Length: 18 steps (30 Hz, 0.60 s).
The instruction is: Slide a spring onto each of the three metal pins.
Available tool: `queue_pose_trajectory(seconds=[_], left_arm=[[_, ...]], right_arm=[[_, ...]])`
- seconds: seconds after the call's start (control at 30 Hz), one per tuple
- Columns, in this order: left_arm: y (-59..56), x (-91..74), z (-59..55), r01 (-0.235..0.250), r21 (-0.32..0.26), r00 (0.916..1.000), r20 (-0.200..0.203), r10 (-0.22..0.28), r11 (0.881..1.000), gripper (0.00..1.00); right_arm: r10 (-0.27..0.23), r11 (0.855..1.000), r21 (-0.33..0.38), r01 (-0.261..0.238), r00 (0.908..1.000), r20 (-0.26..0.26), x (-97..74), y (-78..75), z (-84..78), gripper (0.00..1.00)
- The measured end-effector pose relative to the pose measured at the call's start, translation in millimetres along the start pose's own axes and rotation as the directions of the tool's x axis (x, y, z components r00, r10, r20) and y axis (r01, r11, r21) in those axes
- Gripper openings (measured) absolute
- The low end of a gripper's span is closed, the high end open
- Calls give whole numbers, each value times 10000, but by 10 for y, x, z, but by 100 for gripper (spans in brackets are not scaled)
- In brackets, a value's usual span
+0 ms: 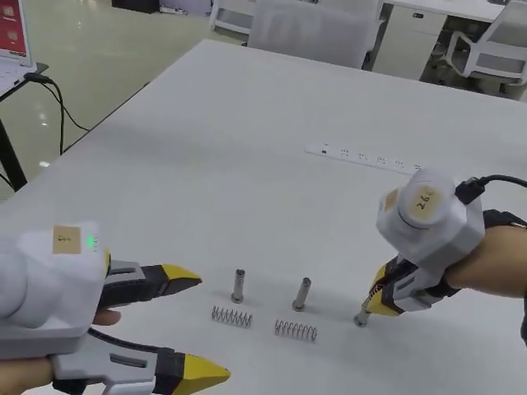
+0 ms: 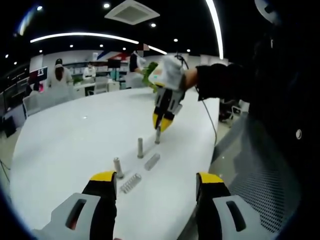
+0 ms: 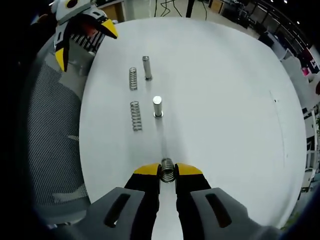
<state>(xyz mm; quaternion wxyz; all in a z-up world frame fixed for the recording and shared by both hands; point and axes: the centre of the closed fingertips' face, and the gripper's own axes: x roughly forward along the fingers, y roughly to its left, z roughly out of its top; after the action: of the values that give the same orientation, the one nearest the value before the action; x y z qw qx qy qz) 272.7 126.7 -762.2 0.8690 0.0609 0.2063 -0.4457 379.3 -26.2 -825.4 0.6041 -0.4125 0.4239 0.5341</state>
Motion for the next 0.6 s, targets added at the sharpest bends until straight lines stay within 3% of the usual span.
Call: queue_pose_trajectory(seconds=[0.6], left_arm=[[7, 6, -7, -27, -46, 10000, -46, 27, 10000, 59]], right_arm=[[215, 9995, 227, -211, 9997, -154, 197, 27, -69, 8]])
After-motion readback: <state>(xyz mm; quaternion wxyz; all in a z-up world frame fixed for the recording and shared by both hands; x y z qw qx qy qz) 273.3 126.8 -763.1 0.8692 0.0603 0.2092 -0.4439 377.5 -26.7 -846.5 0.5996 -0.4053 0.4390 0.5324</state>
